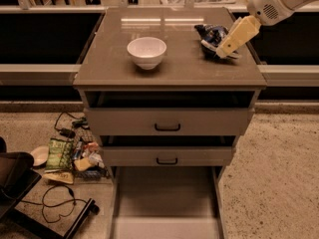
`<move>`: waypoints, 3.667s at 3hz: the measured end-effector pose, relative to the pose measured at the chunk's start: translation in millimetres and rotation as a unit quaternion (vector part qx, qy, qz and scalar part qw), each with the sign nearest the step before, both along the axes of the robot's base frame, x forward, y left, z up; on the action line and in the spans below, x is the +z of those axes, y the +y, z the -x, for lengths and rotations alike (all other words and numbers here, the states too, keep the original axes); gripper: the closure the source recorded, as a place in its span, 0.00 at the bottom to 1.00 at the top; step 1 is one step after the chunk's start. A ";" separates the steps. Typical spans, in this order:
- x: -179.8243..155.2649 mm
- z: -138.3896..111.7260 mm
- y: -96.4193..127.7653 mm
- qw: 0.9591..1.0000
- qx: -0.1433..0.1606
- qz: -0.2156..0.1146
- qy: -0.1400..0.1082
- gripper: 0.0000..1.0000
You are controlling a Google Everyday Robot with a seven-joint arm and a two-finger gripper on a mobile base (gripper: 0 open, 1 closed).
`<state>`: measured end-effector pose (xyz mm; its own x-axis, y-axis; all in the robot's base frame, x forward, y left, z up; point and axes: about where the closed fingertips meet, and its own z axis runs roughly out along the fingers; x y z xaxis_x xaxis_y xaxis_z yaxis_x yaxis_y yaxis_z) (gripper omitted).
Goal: Place blue chip bag into bottom drawer
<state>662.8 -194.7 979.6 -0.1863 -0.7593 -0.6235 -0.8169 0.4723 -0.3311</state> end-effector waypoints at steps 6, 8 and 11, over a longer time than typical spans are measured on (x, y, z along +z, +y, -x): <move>-92.0 -149.6 -16.7 0.981 -0.116 -0.146 0.054 0.00; -118.6 -158.0 -4.9 0.978 -0.119 -0.147 0.082 0.39; -129.3 -161.0 4.0 0.978 -0.115 -0.147 0.090 1.00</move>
Offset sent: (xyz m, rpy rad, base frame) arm 0.1176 -0.0631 -0.0409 0.2584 0.0552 -0.2340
